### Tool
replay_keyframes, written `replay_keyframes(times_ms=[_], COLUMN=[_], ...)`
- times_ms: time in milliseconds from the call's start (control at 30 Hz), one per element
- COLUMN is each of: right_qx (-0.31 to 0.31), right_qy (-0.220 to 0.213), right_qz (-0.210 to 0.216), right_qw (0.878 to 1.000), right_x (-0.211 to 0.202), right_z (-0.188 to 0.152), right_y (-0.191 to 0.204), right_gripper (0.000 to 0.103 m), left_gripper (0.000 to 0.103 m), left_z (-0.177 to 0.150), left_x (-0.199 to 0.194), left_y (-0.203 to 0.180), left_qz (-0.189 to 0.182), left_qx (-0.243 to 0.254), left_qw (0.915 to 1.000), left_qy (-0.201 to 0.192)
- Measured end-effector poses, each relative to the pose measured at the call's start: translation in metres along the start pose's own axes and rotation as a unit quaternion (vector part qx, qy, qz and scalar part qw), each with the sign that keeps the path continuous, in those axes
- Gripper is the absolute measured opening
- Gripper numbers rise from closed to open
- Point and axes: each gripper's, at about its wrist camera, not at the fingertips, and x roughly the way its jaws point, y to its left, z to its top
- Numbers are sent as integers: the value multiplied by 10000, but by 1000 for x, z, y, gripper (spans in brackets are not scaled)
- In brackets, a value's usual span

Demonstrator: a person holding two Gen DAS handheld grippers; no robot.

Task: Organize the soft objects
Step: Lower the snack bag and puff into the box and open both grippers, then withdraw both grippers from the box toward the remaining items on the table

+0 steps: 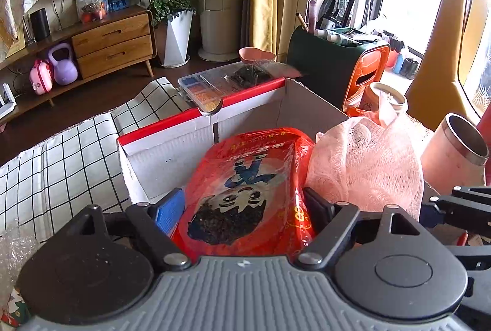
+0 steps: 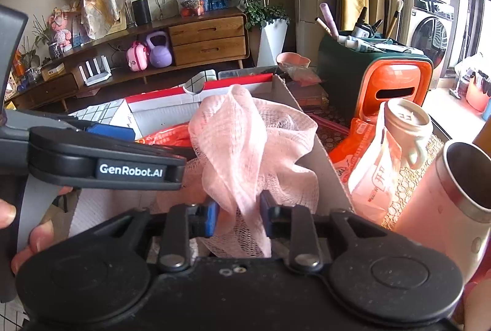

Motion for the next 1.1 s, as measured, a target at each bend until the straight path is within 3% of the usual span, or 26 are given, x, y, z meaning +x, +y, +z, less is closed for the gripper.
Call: replay_keyframes(times_ms=[167, 300, 1100], right_qx=[8, -95, -470], right_qy=[-45, -141, -588], right_qz=[151, 205, 430], right_qw=[9999, 9996, 9962], right_x=[-20, -38, -135], right_z=[-1, -4, -36], right_y=[-1, 4, 53], right_gripper=[55, 64, 91], left_gripper=[82, 82, 82], left_z=[-3, -6, -71], left_x=[-21, -43, -179], left_y=[2, 0, 17], left_qz=[-15, -23, -115], left_qx=[-14, 18, -114], left_qw=[10000, 9999, 9989], left_qy=[-77, -167, -444])
